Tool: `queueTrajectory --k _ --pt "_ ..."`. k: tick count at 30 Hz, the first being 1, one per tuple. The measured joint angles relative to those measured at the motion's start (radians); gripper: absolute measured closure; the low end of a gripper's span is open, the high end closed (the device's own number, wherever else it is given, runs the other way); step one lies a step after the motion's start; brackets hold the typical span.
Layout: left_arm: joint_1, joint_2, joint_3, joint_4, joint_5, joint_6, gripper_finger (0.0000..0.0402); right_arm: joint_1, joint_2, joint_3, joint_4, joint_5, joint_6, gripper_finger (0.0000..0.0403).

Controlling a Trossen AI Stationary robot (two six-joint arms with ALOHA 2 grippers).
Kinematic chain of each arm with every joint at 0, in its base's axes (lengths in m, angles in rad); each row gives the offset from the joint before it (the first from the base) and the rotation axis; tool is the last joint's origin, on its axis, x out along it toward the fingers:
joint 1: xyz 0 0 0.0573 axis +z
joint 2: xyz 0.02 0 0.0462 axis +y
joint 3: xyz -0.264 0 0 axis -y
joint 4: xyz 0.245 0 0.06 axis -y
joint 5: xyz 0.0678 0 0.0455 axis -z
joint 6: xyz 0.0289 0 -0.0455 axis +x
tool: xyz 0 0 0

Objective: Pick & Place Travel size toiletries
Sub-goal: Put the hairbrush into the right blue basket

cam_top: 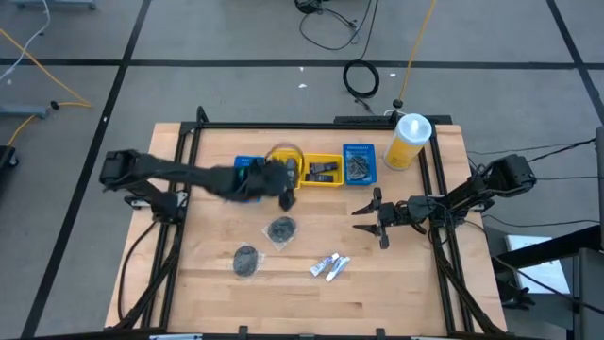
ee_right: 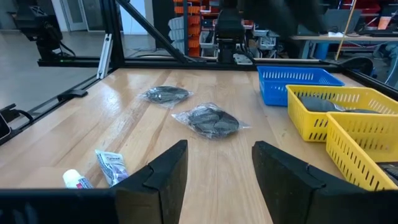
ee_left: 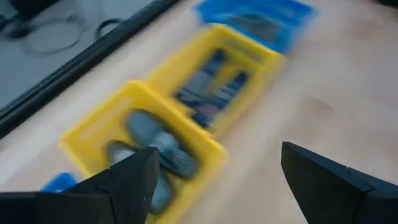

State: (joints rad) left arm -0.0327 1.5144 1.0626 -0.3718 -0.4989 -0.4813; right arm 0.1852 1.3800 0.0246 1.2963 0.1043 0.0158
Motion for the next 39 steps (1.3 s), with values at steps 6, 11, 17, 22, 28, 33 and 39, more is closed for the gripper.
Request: queueTrajectory --k 6,11,17,22,28,33,39 --pt "-0.220 0.006 0.000 -0.118 0.036 -0.050 0.0071 0.000 0.000 0.000 0.001 0.000 0.002 0.0232" --pt "-0.344 0.082 -0.006 -0.117 0.078 -0.001 0.0071 0.000 0.000 0.000 0.017 0.000 0.002 0.0232" --pt "-0.389 0.239 -0.014 -0.065 -0.054 0.052 0.0071 0.000 0.000 0.000 0.023 0.000 0.002 0.0232" --pt "-0.333 0.345 -0.015 0.039 -0.120 -0.047 0.0094 0.000 0.000 0.000 0.023 0.001 0.001 0.0232" --pt "-0.269 0.411 -0.014 0.129 -0.051 -0.080 0.0164 0.000 0.000 0.000 0.023 0.001 -0.001 0.0232" --pt "-0.250 0.423 -0.013 0.141 -0.034 -0.059 0.0233 0.000 0.000 0.000 0.016 0.001 -0.001 0.0232" --pt "-0.250 0.418 -0.014 0.236 0.001 0.038 0.0332 0.000 0.000 0.000 0.016 0.000 -0.001 0.0232"
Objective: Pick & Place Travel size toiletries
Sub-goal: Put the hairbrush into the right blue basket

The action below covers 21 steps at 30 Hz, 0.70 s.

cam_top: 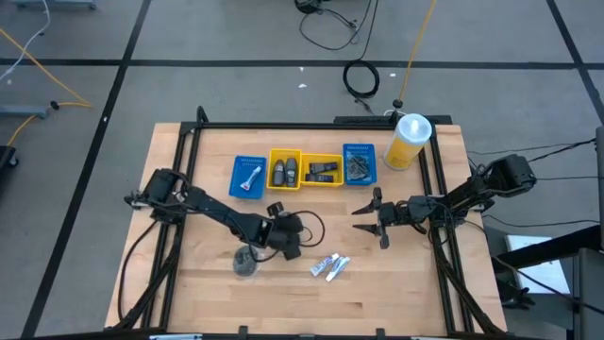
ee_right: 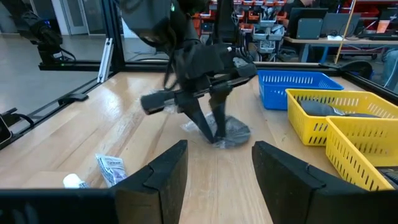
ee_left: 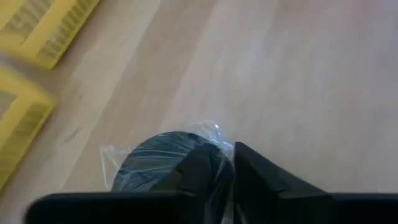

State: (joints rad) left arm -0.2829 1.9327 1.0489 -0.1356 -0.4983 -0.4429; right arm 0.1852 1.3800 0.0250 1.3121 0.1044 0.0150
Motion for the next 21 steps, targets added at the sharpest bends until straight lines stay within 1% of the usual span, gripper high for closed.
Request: queueTrajectory --k 3,5,8,10,13,17,21 --pt "0.000 0.000 0.000 0.110 0.039 0.067 0.0379 0.000 0.000 0.017 -0.011 -0.010 0.002 0.0232" --pt "0.001 0.000 0.000 0.196 0.073 0.112 0.0395 0.000 0.000 0.047 -0.049 -0.058 -0.006 0.0232" --pt "0.007 0.000 0.000 0.331 0.125 0.176 0.0388 0.000 0.001 0.116 -0.180 -0.132 -0.042 0.0232" --pt "0.017 0.000 0.000 0.425 0.173 0.212 0.0387 0.000 -0.001 0.169 -0.270 -0.135 -0.067 0.0232" --pt "0.031 -0.001 0.000 0.537 0.254 0.253 0.0397 0.000 0.006 0.227 -0.409 -0.134 -0.110 0.0232" --pt "0.047 -0.001 0.001 0.622 0.305 0.287 0.0393 0.000 0.004 0.279 -0.474 -0.161 -0.197 0.0232" --pt "0.064 -0.001 0.002 0.671 0.370 0.303 0.0388 0.000 0.005 0.296 -0.472 -0.161 -0.268 0.0232"
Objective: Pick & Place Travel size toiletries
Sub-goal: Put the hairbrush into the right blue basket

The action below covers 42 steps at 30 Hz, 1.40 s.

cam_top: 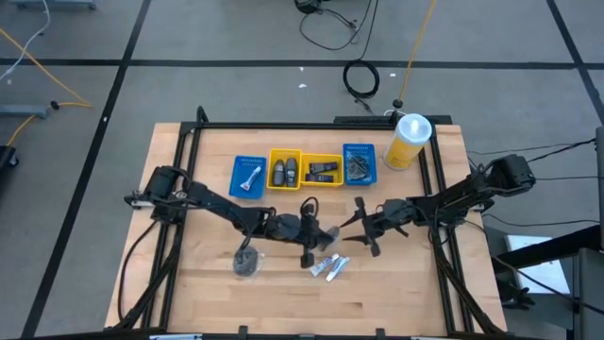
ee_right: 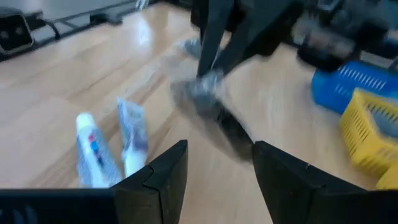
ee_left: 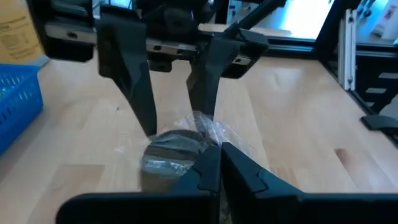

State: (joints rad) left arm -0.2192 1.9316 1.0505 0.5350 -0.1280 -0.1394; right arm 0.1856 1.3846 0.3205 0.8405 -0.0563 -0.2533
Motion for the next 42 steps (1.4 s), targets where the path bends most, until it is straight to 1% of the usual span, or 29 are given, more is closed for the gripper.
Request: queueTrajectory --k 5,9,12,16,20,22,24,27,31,32,34,35,37,39,42 --pt "0.012 0.000 0.000 0.025 0.005 0.007 0.0399 0.000 0.000 0.022 0.005 0.000 -0.069 0.0232" --pt "0.022 0.000 0.000 0.038 0.010 0.007 0.0389 0.000 0.000 0.038 0.006 -0.002 -0.116 0.0232" --pt "0.026 0.000 0.000 0.051 0.036 0.007 0.0390 0.000 0.000 0.039 0.007 -0.027 -0.136 0.0232" --pt "0.029 0.000 0.000 0.060 0.050 0.006 0.0399 0.000 0.000 0.039 -0.006 -0.023 -0.145 0.0232" --pt "0.029 0.000 0.000 0.051 0.050 0.006 0.0391 0.000 0.000 0.039 -0.035 -0.022 -0.147 0.0232" --pt "0.029 0.000 0.000 0.035 0.050 0.006 0.0395 0.000 0.000 0.039 -0.054 -0.018 -0.125 0.0232" --pt "0.029 0.000 0.000 0.018 0.050 0.006 0.0399 0.000 0.000 0.039 -0.073 0.020 -0.103 0.0229" --pt "0.029 0.000 0.000 0.014 0.050 0.003 0.0395 -0.001 0.000 0.039 -0.087 0.076 -0.072 0.0212" --pt "0.029 0.000 0.000 0.015 0.087 0.003 0.0400 -0.001 0.000 0.039 -0.062 0.080 -0.079 0.0169" --pt "0.029 0.000 0.000 0.015 0.091 0.003 0.0398 0.000 0.000 0.039 -0.052 0.072 -0.090 0.0159" --pt "0.029 0.000 0.000 0.016 0.094 0.004 0.0396 -0.001 0.000 0.039 -0.037 0.002 -0.126 0.0142" --pt "0.029 0.000 0.000 0.017 0.094 0.004 0.0395 -0.001 0.000 0.039 -0.028 -0.040 -0.141 0.0136" --pt "0.032 0.000 0.000 0.026 0.094 0.005 0.0398 0.001 0.013 0.039 0.015 -0.090 -0.153 0.0131" --pt "0.035 0.000 0.000 0.046 0.094 0.005 0.0400 0.000 0.038 0.039 0.056 -0.103 -0.152 0.0134" --pt "0.037 -0.001 0.001 0.057 0.093 0.005 0.0393 0.003 0.089 0.046 0.118 -0.105 -0.147 0.0159"
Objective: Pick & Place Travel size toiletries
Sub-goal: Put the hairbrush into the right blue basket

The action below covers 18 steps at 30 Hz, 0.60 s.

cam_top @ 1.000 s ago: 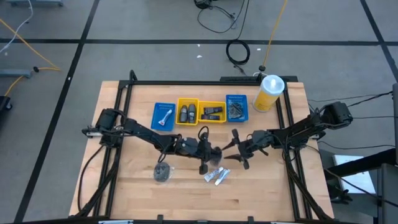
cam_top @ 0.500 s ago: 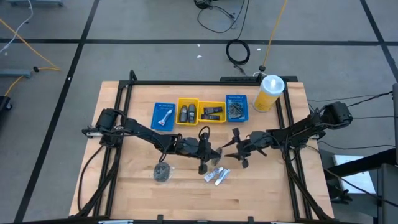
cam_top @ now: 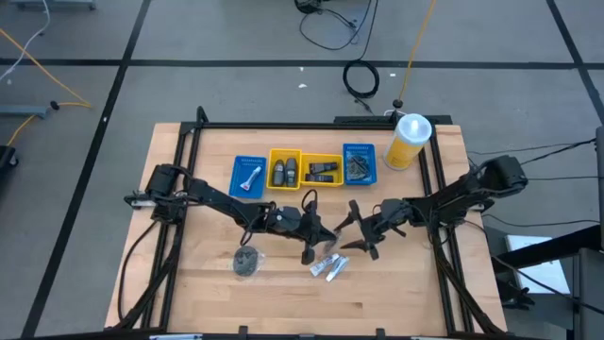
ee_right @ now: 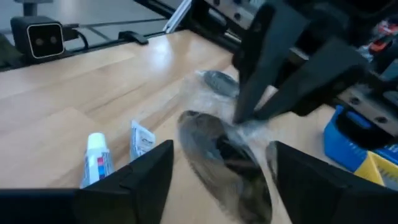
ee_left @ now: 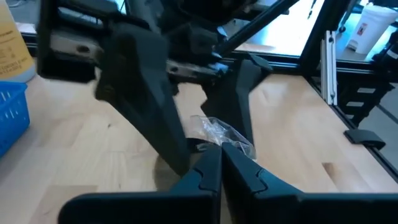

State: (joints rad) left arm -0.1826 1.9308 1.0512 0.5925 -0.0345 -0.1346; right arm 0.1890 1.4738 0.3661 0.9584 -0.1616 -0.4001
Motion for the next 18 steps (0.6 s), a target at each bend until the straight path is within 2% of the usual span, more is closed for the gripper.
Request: queueTrajectory --k 4,8,11,14,18 --pt "0.000 0.000 0.000 0.009 0.000 0.000 0.0388 0.004 0.037 0.000 0.030 0.001 -0.002 0.0226" --pt "0.000 0.000 0.000 0.008 0.000 0.004 0.0382 0.003 0.025 0.001 0.025 0.015 0.065 0.0317" --pt "0.000 -0.025 0.000 -0.051 0.000 0.015 0.0363 0.003 -0.005 0.001 -0.014 0.096 0.093 0.0384" --pt "0.000 -0.083 0.000 -0.178 -0.024 0.012 0.0333 0.003 -0.063 0.000 -0.120 0.243 0.111 0.0390" --pt "-0.012 -0.176 0.000 -0.398 -0.150 -0.050 0.0303 0.004 -0.180 0.000 -0.269 0.458 0.127 0.0397"
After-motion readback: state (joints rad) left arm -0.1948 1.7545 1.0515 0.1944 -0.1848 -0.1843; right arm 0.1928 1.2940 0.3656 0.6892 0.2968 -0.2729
